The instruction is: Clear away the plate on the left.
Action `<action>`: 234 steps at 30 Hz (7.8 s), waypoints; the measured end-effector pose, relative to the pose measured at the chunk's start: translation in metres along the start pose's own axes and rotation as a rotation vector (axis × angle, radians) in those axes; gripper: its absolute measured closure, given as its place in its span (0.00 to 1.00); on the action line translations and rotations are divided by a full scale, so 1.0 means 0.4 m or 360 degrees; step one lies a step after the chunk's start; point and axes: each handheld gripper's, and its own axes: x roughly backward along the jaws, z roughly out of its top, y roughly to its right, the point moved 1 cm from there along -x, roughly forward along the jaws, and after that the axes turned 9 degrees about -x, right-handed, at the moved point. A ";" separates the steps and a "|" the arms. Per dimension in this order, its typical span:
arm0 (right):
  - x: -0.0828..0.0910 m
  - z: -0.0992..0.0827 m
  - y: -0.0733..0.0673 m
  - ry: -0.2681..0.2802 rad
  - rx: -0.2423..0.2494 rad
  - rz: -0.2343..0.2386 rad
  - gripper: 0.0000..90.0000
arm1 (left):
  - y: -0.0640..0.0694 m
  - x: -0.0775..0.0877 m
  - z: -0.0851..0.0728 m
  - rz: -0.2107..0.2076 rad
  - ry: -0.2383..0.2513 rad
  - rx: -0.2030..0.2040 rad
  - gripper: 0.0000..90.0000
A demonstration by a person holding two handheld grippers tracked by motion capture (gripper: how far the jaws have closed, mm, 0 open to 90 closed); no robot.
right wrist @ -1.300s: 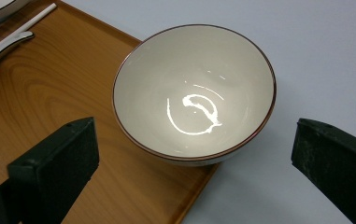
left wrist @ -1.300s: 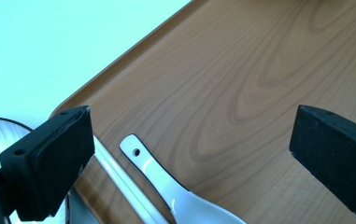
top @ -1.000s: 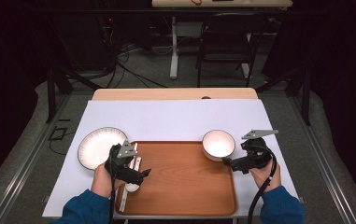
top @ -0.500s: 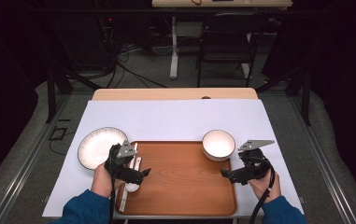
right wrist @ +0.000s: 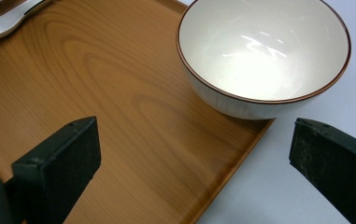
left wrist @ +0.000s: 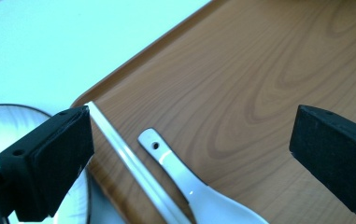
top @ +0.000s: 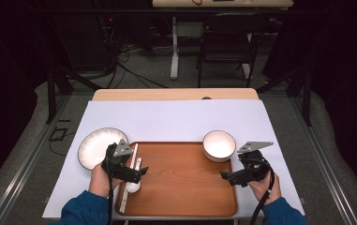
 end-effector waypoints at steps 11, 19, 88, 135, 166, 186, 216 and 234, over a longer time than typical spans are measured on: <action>-0.003 0.000 -0.003 -0.0013 0.0015 -0.0001 0.02 | -0.066 0.046 -0.039 0.0110 0.0063 0.0143 0.00; -0.002 0.000 -0.006 -0.0024 0.0025 -0.0002 0.02 | -0.116 0.071 -0.076 0.0192 0.0062 0.0247 0.00; -0.027 0.006 -0.029 -0.0069 0.0099 0.0025 0.04 | -0.277 0.055 -0.320 0.0628 0.0136 0.1290 0.26; -0.033 0.006 -0.029 -0.0082 0.0115 0.0006 0.06 | -0.293 0.047 -0.372 0.0561 0.0273 0.1602 0.81; -0.029 0.007 -0.029 -0.0068 0.0117 -0.0002 0.07 | -0.319 0.131 -0.342 0.0539 0.0472 0.1550 0.93; -0.029 0.011 -0.036 -0.0048 0.0114 0.0020 0.06 | -0.304 0.199 -0.279 0.0503 0.0596 0.1315 0.91; -0.042 0.019 -0.073 -0.0051 0.0123 0.0124 0.00 | -0.208 0.191 -0.152 0.0203 0.0659 0.1047 0.91; -0.063 0.037 -0.117 -0.0032 0.0142 0.0243 0.00 | -0.137 0.143 -0.074 -0.0011 0.0668 0.0932 0.91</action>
